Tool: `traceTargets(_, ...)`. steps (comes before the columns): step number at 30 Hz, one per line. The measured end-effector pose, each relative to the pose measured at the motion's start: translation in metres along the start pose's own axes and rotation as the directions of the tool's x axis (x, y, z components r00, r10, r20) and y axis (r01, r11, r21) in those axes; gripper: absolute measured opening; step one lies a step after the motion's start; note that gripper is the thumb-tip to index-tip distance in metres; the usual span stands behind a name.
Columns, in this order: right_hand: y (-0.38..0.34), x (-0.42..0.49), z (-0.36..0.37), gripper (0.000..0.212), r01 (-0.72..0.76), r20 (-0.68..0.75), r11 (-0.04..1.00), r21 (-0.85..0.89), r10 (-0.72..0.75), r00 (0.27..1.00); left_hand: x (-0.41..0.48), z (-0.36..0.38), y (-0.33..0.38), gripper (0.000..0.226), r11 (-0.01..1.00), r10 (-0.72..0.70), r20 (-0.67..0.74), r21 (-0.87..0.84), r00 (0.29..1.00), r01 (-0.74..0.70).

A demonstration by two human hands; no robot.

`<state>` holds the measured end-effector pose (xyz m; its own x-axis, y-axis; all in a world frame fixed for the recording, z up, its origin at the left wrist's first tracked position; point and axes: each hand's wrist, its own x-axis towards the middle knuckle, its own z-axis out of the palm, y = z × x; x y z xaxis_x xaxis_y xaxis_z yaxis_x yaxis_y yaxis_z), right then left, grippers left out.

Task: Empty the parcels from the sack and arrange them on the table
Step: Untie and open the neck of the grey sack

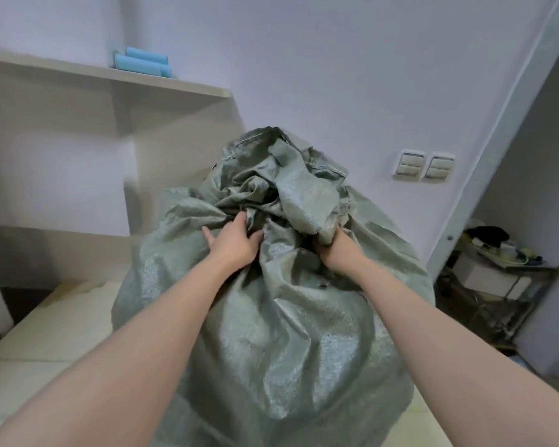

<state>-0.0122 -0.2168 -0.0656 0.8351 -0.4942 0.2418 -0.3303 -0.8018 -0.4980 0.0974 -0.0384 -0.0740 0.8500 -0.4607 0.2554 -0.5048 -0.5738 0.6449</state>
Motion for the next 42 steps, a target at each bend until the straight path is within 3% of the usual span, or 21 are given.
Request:
traceTargets(2, 0.005, -0.003, -0.002, 0.063, -0.036, 0.014, 0.999, 0.012, 0.036, 0.999, -0.002, -0.001, 0.005, 0.038, 0.992, 0.033, 0.020, 0.125, 0.999, -0.035)
traceTargets(5, 0.008, -0.016, -0.013, 0.100, -0.092, 0.047, 0.976, 0.195, 0.084, 0.995, -0.012, -0.011, 0.012, 0.057, 0.940, 0.016, 0.010, 0.339, 1.000, -0.019)
traceTargets(7, 0.003, -0.026, -0.022, 0.127, -0.147, 0.085, 0.931, 0.333, 0.126, 0.988, -0.021, -0.023, 0.017, 0.081, 0.905, -0.043, 0.031, 0.424, 0.999, 0.026)
traceTargets(9, -0.005, -0.040, -0.030, 0.140, -0.243, 0.126, 0.902, 0.357, 0.211, 0.969, -0.035, -0.039, 0.021, 0.109, 0.902, -0.144, 0.094, 0.421, 0.985, 0.092)
traceTargets(12, -0.025, -0.064, -0.050, 0.134, -0.371, 0.281, 0.916, 0.151, 0.320, 0.905, -0.053, -0.058, 0.013, 0.138, 0.906, -0.299, 0.194, 0.366, 0.934, 0.214)
traceTargets(16, -0.040, -0.089, -0.057, 0.136, -0.298, 0.608, 0.949, -0.103, 0.297, 0.736, -0.063, -0.063, -0.007, 0.159, 0.898, -0.398, 0.227, 0.295, 0.889, 0.327)
traceTargets(18, -0.046, -0.099, -0.048, 0.134, -0.275, 0.657, 0.943, -0.189, 0.330, 0.678, -0.067, -0.059, -0.017, 0.157, 0.887, -0.436, 0.209, 0.264, 0.875, 0.379)
traceTargets(20, -0.051, -0.109, -0.034, 0.110, -0.155, 0.575, 0.910, -0.384, 0.367, 0.732, -0.074, -0.056, -0.023, 0.143, 0.881, -0.466, 0.228, 0.205, 0.855, 0.426)
traceTargets(23, -0.057, -0.115, -0.020, 0.052, -0.034, 0.372, 0.826, -0.563, 0.289, 0.882, -0.077, -0.049, -0.035, 0.063, 0.910, -0.410, 0.182, 0.021, 0.894, 0.414)
traceTargets(25, -0.064, -0.117, -0.019, 0.037, -0.054, 0.317, 0.839, -0.542, 0.263, 0.911, -0.075, -0.048, -0.039, 0.018, 0.922, -0.378, 0.029, -0.084, 0.925, 0.379)
traceTargets(26, -0.067, -0.116, -0.021, 0.033, -0.076, 0.290, 0.863, -0.500, 0.249, 0.924, -0.074, -0.050, -0.037, 0.012, 0.912, -0.379, -0.032, -0.181, 0.925, 0.367)
traceTargets(30, -0.083, -0.105, -0.031, 0.015, -0.155, 0.030, 0.985, -0.079, 0.158, 0.987, -0.057, -0.067, -0.018, 0.014, 0.776, -0.435, -0.236, -0.587, 0.869, 0.229)
traceTargets(33, -0.098, -0.094, -0.046, 0.017, -0.073, -0.194, 0.994, 0.079, 0.088, 0.977, -0.041, -0.085, 0.004, 0.014, 0.729, -0.381, -0.321, -0.681, 0.867, 0.069)
traceTargets(36, -0.108, -0.081, -0.059, 0.019, 0.004, -0.313, 0.971, 0.239, 0.073, 0.947, -0.031, -0.092, 0.023, 0.012, 0.723, -0.240, -0.398, -0.682, 0.886, -0.111)
traceTargets(39, -0.104, -0.072, -0.051, 0.018, 0.017, -0.307, 0.959, 0.282, 0.074, 0.949, -0.031, -0.079, 0.032, 0.004, 0.743, -0.058, -0.370, -0.636, 0.927, -0.208)
traceTargets(40, -0.099, -0.070, -0.042, 0.016, -0.006, -0.265, 0.964, 0.267, 0.080, 0.961, -0.031, -0.069, 0.030, 0.011, 0.775, -0.002, -0.306, -0.602, 0.952, -0.192)
traceTargets(42, -0.085, -0.070, -0.017, 0.014, -0.072, -0.111, 0.973, 0.219, 0.098, 0.989, -0.032, -0.045, 0.014, 0.050, 0.897, 0.057, -0.110, -0.431, 0.992, -0.100)
